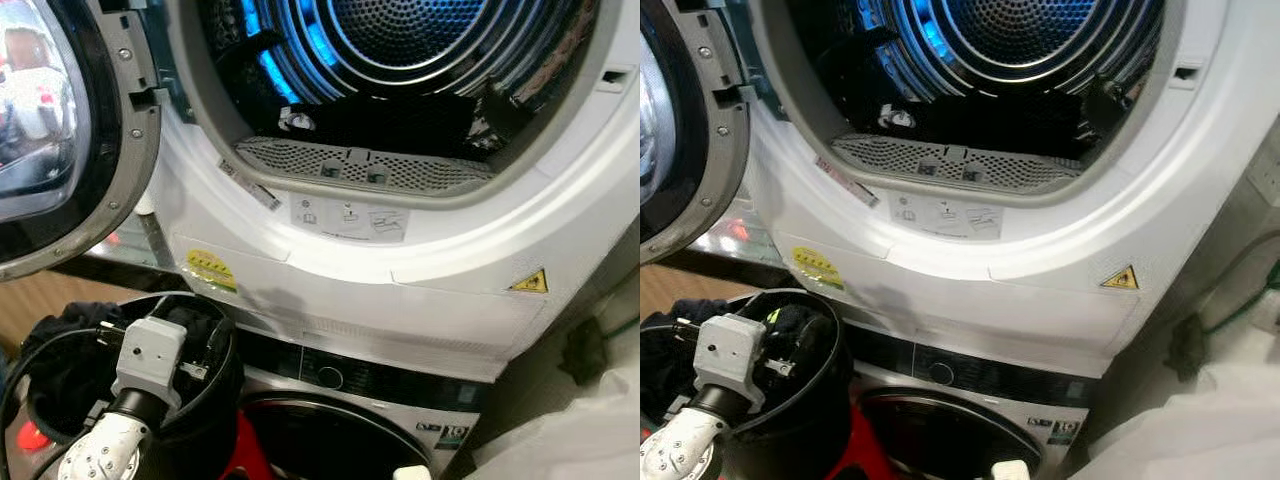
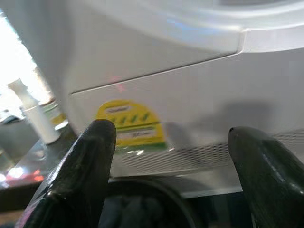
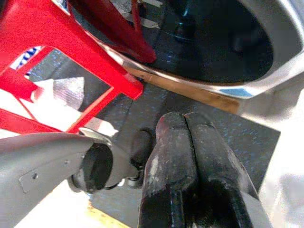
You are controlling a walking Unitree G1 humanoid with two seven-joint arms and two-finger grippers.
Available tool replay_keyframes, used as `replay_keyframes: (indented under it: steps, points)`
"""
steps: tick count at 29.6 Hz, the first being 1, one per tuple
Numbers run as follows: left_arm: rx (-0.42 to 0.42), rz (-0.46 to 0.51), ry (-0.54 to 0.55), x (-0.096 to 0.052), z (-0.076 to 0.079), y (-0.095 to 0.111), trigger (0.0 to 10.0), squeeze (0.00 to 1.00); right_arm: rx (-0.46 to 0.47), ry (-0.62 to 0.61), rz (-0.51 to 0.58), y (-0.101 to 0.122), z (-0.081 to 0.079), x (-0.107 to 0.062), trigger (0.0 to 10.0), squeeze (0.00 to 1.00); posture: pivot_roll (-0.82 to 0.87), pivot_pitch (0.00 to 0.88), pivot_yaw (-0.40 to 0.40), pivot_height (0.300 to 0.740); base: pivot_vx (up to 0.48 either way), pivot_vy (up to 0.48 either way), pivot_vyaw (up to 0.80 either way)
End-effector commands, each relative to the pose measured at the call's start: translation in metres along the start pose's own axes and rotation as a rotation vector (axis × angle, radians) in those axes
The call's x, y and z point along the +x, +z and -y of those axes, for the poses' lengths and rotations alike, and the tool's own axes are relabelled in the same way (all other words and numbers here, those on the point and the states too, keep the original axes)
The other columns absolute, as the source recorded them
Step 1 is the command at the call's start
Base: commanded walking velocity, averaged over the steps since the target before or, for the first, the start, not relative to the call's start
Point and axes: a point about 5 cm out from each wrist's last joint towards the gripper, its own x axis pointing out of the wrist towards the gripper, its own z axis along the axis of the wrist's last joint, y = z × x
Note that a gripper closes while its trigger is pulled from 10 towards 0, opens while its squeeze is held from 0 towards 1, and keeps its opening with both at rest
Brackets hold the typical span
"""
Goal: Clothes washing
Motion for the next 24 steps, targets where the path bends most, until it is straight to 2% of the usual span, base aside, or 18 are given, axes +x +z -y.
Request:
replay_keyframes:
  steps: [1, 14, 18, 21, 24]
  points:
    - [0.012, 0.009, -0.018, 0.001, 0.004, 0.003, 10.0, 0.00, 0.001, -0.014, -0.003, -0.002, 0.005, -0.001, 10.0, 0.00, 0.22, 0.000, 0.041, 0.740, 0.000, 0.277, 0.00]
    - [0.013, 0.014, -0.026, 0.002, 0.007, 0.005, 10.0, 0.00, 0.002, -0.016, -0.008, -0.005, 0.006, -0.002, 10.0, 0.00, 0.22, 0.000, 0.042, 0.740, 0.000, 0.316, 0.00]
    - [0.026, 0.010, -0.048, 0.003, 0.010, 0.003, 10.0, 0.00, 0.000, -0.016, -0.008, -0.005, 0.006, -0.002, 10.0, 0.00, 0.22, 0.000, 0.041, 0.740, 0.000, 0.000, 0.00]
    - [-0.002, 0.020, -0.079, 0.001, 0.014, 0.005, 10.0, 0.00, -0.002, -0.015, -0.008, -0.005, 0.005, -0.002, 10.0, 0.00, 0.22, 0.000, 0.040, 0.740, 0.000, 0.000, 0.00]
    - [-0.003, 0.015, -0.055, 0.001, 0.012, 0.004, 10.0, 0.00, -0.003, -0.016, -0.008, -0.005, 0.006, -0.002, 10.0, 0.00, 0.22, 0.000, 0.038, 0.740, 0.000, 0.000, 0.00]
